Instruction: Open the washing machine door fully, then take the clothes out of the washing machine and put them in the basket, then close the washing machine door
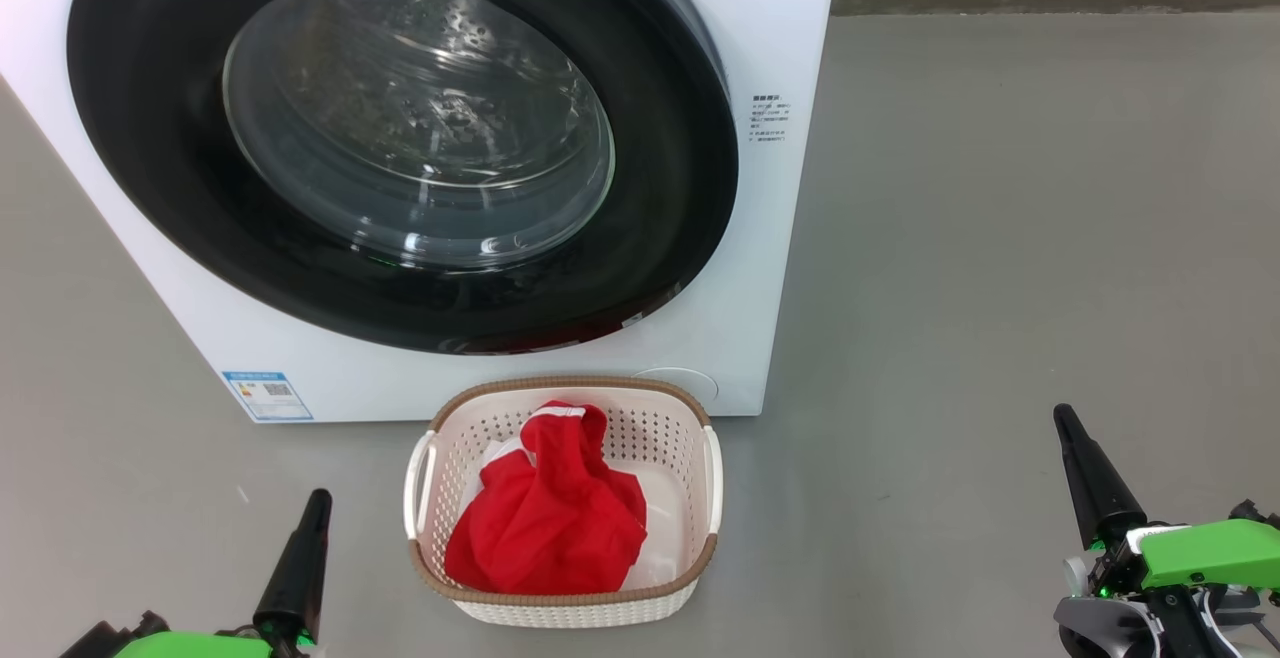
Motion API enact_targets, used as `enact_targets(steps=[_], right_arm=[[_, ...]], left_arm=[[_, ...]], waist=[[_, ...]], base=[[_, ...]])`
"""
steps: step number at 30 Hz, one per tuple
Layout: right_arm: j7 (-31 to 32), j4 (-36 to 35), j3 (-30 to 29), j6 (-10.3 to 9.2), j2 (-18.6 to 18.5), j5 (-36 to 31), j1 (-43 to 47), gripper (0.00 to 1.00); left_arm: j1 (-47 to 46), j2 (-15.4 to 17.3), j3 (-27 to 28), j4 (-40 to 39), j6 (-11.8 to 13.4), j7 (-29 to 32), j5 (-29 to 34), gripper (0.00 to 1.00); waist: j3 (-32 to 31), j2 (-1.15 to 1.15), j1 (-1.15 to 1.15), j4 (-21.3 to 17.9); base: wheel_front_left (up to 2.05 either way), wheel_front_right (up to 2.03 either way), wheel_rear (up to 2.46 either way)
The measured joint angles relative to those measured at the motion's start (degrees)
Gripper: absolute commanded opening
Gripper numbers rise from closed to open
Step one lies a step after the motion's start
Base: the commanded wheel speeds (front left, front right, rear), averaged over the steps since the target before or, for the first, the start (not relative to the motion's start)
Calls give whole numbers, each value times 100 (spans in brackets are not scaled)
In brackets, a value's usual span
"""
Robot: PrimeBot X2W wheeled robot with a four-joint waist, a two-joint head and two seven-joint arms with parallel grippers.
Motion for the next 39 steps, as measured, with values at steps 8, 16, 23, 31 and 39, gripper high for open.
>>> enact_targets(steps=[8,16,23,31,39], right_arm=[[2,0,-5,0,4,-1,0,0],[18,0,-9,0,8,-1,0,0],[18,0,-13,-1,10,-1,0,0],[19,0,-20,-1,15,-4,0,0],[20,0,-27,-1,18,-8,-1,0]], left_arm=[[0,-1,2,0,0,1,0,0],[0,-2,3,0,0,10,0,0],[0,-3,4,0,0,11,0,0],[0,-5,5,0,0,18,0,0],[0,-7,8,0,0,18,0,0]], waist=[[0,0,0,0],[0,0,0,0],[0,0,0,0],[0,0,0,0],[0,0,0,0]], base=[[0,0,0],[0,0,0],[0,0,0],[0,0,0],[0,0,0]])
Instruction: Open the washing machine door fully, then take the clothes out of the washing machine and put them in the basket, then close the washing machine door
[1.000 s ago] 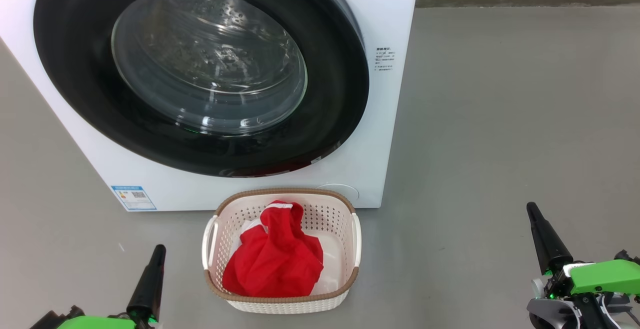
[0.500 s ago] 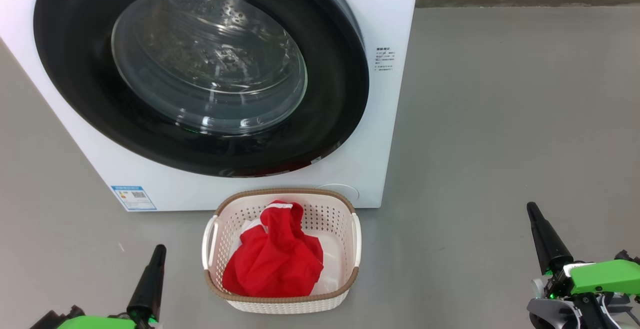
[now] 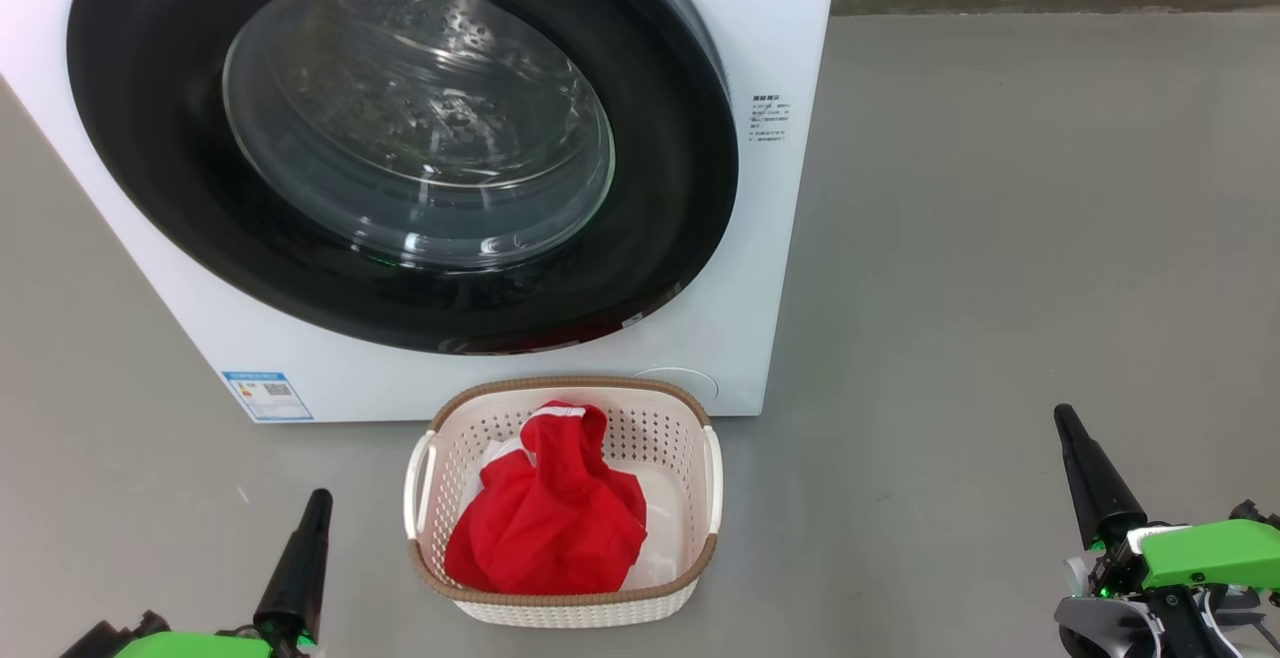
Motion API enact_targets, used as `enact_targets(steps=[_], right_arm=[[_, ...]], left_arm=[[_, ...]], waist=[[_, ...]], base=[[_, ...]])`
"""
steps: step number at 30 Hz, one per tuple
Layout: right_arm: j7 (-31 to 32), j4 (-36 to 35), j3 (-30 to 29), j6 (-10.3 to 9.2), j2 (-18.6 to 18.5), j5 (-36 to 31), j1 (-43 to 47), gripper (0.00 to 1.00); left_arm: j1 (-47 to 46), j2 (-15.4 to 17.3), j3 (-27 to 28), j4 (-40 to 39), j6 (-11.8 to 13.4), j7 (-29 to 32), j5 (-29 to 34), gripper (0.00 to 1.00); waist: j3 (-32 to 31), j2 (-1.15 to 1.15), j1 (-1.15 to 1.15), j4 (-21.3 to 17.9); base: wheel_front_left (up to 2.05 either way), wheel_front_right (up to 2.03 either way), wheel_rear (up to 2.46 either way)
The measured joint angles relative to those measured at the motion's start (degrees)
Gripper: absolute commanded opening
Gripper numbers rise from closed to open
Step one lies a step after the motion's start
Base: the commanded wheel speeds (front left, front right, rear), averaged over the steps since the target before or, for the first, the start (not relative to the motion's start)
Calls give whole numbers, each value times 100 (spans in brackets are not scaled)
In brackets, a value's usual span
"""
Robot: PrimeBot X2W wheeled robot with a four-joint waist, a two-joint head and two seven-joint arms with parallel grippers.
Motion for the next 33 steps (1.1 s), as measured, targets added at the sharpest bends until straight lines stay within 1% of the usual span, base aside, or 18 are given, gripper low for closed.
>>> enact_targets(steps=[33], right_arm=[[24,1,-12,0,10,-1,0,0]], left_arm=[[0,-2,3,0,0,7,0,0]], waist=[[0,0,0,0]], base=[[0,0,0]])
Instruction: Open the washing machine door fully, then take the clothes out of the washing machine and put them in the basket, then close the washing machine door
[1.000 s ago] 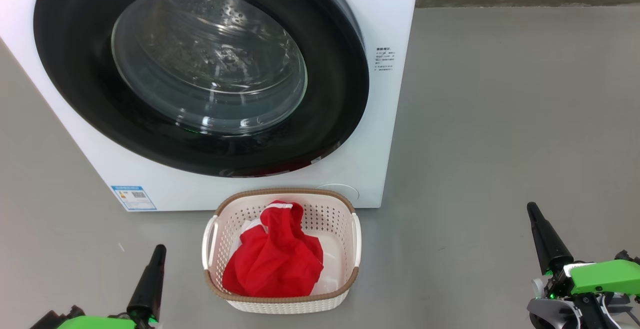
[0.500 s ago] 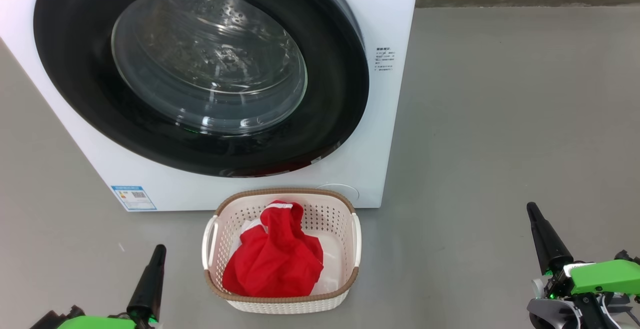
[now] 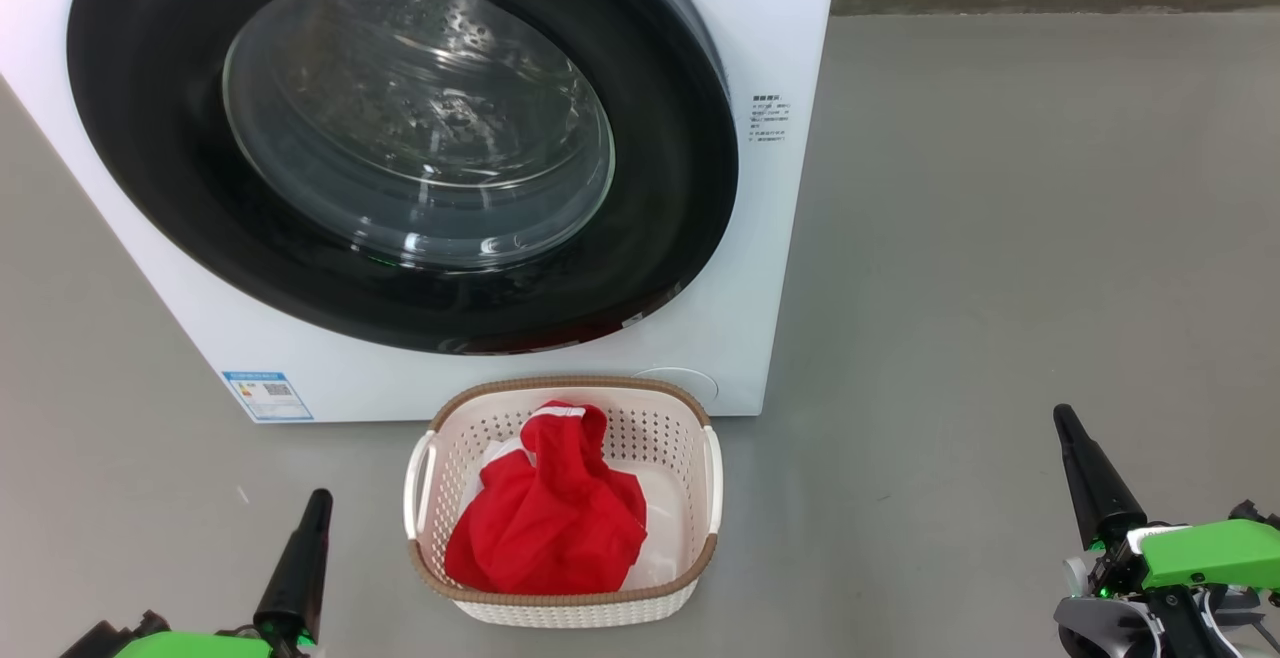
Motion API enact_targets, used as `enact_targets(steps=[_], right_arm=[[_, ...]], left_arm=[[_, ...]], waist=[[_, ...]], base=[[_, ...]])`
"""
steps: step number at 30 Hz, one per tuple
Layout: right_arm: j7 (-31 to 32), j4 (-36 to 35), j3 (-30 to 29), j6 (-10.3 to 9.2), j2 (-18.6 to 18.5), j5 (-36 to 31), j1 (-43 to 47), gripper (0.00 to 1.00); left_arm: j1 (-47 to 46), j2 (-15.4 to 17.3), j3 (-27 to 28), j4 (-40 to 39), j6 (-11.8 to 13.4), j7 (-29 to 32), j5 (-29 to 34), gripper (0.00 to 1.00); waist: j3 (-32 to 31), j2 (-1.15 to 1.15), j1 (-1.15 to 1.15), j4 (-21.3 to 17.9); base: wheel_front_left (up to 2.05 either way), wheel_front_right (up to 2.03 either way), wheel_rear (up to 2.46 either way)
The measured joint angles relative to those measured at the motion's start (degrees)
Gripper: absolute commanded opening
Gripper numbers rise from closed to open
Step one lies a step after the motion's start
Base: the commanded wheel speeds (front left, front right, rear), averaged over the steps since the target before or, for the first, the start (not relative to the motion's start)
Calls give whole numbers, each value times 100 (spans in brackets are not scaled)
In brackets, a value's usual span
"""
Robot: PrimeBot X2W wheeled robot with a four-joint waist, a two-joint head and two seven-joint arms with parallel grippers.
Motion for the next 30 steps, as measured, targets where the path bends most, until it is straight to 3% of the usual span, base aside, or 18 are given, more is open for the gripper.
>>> enact_targets(steps=[30], right_arm=[[1,1,-9,0,16,0,0,0]], left_arm=[[-1,-1,2,0,0,0,0,0]], waist=[[0,0,0,0]], base=[[0,0,0]])
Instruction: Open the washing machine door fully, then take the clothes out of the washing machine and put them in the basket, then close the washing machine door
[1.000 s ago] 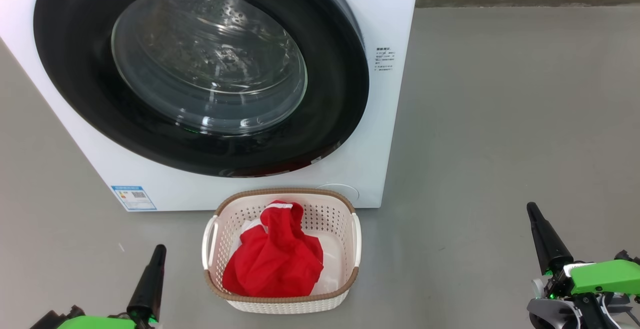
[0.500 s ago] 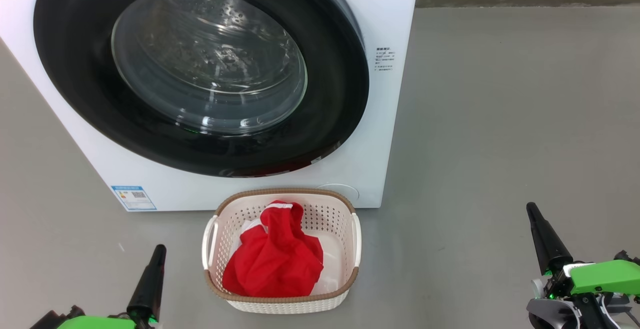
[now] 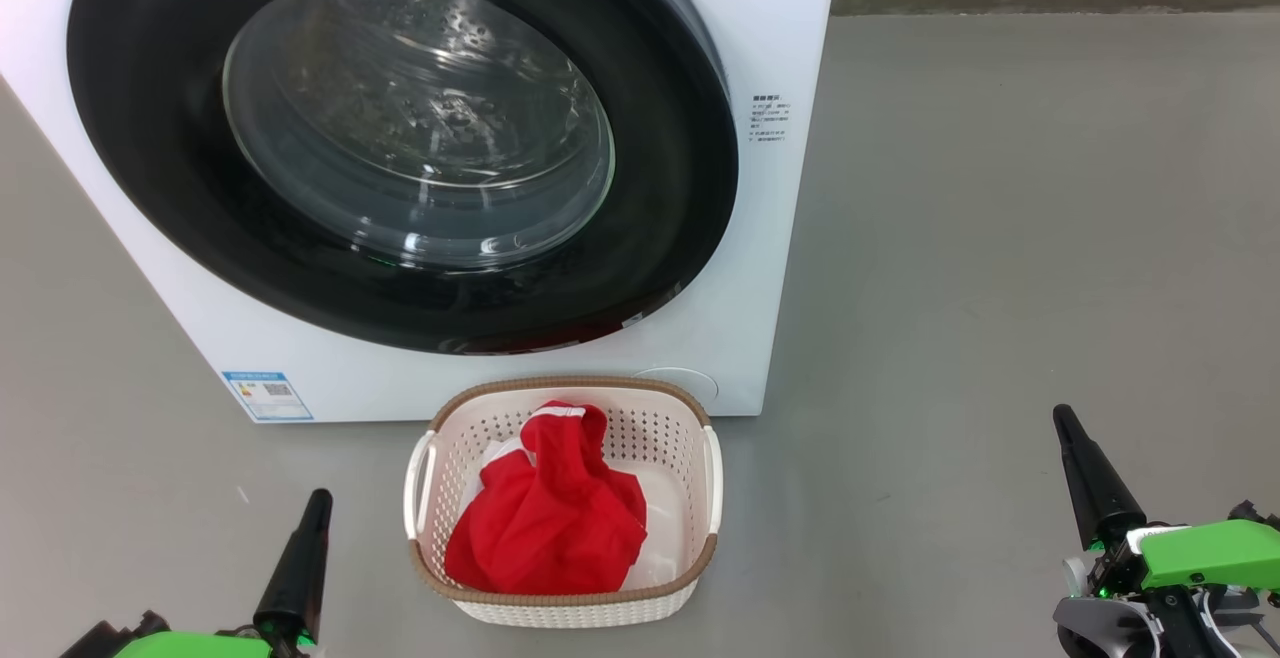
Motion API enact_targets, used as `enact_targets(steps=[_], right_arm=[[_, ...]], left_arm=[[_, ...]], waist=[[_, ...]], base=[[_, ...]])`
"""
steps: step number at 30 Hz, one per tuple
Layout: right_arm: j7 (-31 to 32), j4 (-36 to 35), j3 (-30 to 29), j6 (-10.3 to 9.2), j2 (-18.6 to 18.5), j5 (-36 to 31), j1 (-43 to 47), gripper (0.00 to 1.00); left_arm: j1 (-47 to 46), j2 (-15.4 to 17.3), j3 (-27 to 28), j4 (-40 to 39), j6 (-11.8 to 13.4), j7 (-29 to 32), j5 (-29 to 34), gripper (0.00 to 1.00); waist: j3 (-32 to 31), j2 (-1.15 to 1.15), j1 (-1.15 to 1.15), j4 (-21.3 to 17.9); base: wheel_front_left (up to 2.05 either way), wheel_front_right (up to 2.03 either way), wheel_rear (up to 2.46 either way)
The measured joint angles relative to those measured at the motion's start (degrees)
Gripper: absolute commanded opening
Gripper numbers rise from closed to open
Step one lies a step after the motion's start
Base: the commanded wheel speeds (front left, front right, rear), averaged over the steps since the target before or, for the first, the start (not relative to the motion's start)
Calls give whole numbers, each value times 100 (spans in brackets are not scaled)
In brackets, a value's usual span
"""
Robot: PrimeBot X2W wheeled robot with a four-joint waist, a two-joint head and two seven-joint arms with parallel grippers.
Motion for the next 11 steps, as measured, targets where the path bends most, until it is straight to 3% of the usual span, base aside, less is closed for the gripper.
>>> enact_targets(steps=[11], right_arm=[[5,0,-2,0,0,0,0,0]], left_arm=[[0,0,0,0,0,0,0,0]], waist=[[0,0,0,0]], base=[[0,0,0]])
